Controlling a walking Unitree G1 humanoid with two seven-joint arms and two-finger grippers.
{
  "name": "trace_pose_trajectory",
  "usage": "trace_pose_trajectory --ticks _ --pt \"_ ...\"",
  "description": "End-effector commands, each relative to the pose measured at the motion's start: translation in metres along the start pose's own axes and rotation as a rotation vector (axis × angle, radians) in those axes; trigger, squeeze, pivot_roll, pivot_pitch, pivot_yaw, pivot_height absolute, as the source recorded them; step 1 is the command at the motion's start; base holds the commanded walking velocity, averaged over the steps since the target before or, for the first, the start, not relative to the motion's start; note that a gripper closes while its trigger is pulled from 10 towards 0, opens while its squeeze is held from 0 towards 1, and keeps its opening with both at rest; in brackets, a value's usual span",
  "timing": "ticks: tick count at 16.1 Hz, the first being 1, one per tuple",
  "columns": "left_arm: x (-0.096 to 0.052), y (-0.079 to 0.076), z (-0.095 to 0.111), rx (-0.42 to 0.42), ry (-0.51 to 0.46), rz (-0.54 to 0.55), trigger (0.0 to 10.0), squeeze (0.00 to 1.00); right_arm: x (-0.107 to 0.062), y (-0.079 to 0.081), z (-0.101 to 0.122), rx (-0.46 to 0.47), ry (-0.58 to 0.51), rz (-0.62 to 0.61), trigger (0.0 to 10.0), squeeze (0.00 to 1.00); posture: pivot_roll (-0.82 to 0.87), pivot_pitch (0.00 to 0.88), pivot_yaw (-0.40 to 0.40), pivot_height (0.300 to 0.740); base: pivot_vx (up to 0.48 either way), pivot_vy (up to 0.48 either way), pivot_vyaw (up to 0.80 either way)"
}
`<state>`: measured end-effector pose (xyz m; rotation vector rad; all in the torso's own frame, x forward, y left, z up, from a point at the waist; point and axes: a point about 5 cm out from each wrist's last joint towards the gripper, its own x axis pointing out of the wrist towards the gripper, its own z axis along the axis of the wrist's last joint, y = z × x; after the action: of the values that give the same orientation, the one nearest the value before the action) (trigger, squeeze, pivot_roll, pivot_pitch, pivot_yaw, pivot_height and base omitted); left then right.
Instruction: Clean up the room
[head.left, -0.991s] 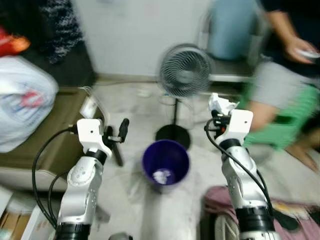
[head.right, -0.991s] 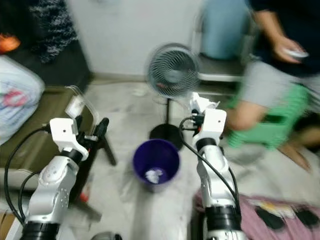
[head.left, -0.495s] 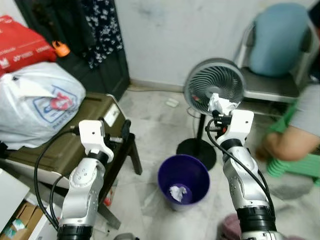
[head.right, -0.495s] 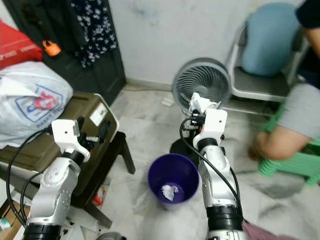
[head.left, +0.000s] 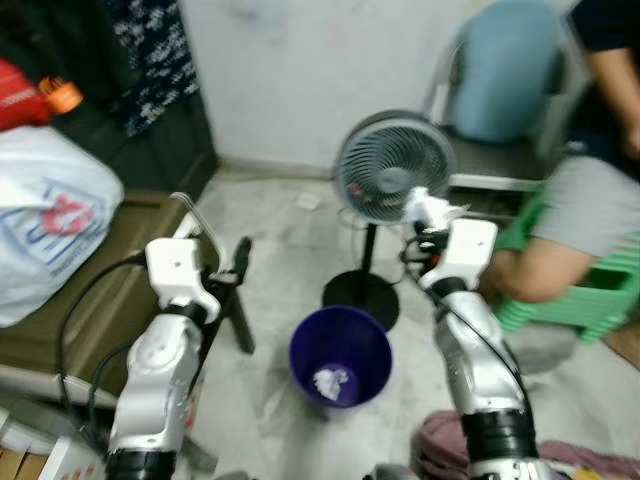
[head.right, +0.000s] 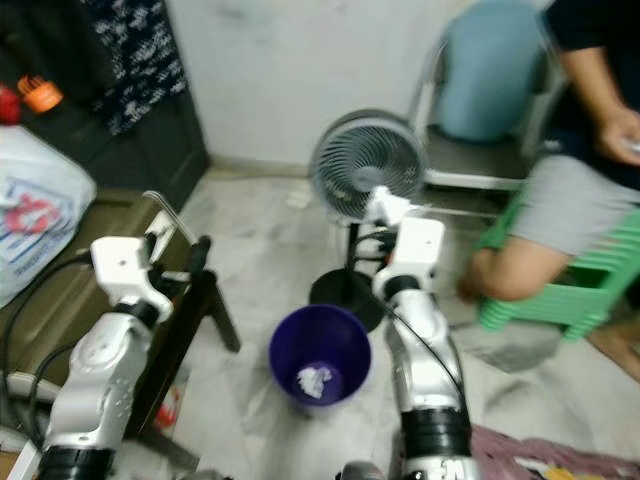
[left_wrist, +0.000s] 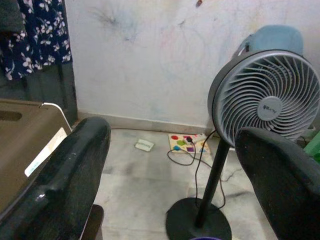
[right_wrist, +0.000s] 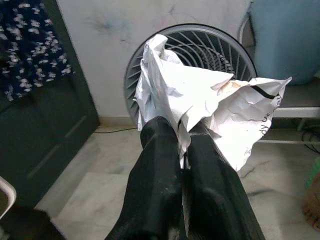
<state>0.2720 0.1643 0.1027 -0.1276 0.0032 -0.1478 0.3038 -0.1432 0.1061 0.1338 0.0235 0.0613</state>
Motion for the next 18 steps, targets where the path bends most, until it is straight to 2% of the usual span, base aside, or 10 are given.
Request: trace_pose_trajectory --ticks 1,6,9,12,18 --pt "0.0009 -0.0001 0.0007 0.001 0.001 -0.003 10.0 0.00 0.0025 -0.0012 0.0029 -0.002 -0.003 -0.006 10.0 0.00 -0.10 0.000 0.014 0.740 0.000 0.000 -0.80" --pt "0.0016 -0.0010 0.0016 -0.002 -0.004 -0.010 10.0 0.00 0.0030 -0.0015 0.0035 0.001 -0.007 -0.008 10.0 0.00 -0.10 0.000 0.015 0.740 0.000 0.000 -0.62" --pt "0.0021 -0.0011 0.0017 -0.001 -0.004 -0.009 10.0 0.00 0.0035 -0.0014 0.0037 -0.001 -0.008 -0.007 10.0 0.00 -0.10 0.000 0.014 0.740 0.000 0.000 0.00" --pt "0.0026 -0.0013 0.0019 0.002 -0.005 -0.010 10.0 0.00 0.0039 -0.0008 0.0046 -0.003 -0.013 -0.003 10.0 0.00 -0.10 0.000 0.015 0.740 0.247 0.000 0.00" --pt "0.0025 -0.0012 0.0019 0.008 -0.006 0.003 10.0 0.00 0.0040 -0.0003 0.0052 0.004 -0.021 0.000 10.0 0.00 -0.11 0.000 0.014 0.740 0.000 0.000 0.00"
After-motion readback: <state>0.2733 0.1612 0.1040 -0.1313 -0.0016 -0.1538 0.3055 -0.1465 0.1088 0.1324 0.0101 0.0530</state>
